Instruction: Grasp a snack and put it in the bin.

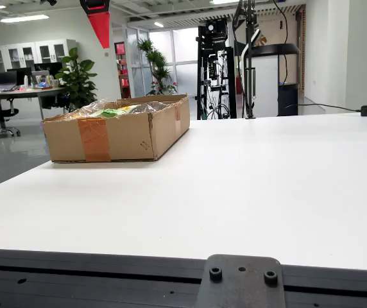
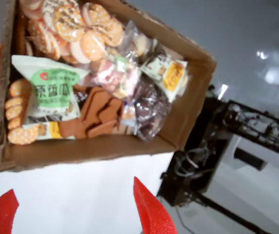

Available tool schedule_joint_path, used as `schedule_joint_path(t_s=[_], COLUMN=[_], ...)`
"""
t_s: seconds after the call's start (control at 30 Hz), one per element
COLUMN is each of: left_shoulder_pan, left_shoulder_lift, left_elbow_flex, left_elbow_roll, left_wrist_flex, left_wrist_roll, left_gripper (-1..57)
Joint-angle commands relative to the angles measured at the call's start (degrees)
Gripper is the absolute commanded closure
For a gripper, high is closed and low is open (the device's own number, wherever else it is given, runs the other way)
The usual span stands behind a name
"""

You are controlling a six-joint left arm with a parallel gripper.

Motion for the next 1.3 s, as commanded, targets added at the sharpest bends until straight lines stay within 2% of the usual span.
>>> schedule_joint_path(t_s=[0.03,0.47,0.97,1.3], left_shoulder_pan=[-2.1,-9.8,-18.8,-25.7], left_shoulder_lift=[0.1,-3.1,-9.7,-12.9], left_elbow_flex=[0.1,-1.9,-1.7,2.2], left_elbow_roll=[0.0,0.0,-0.3,-0.7], left_wrist_flex=[2.1,6.6,8.3,8.6], left_wrist_roll=[0.6,1.1,1.1,1.2], left_gripper=[14.0,29.7,39.3,50.0])
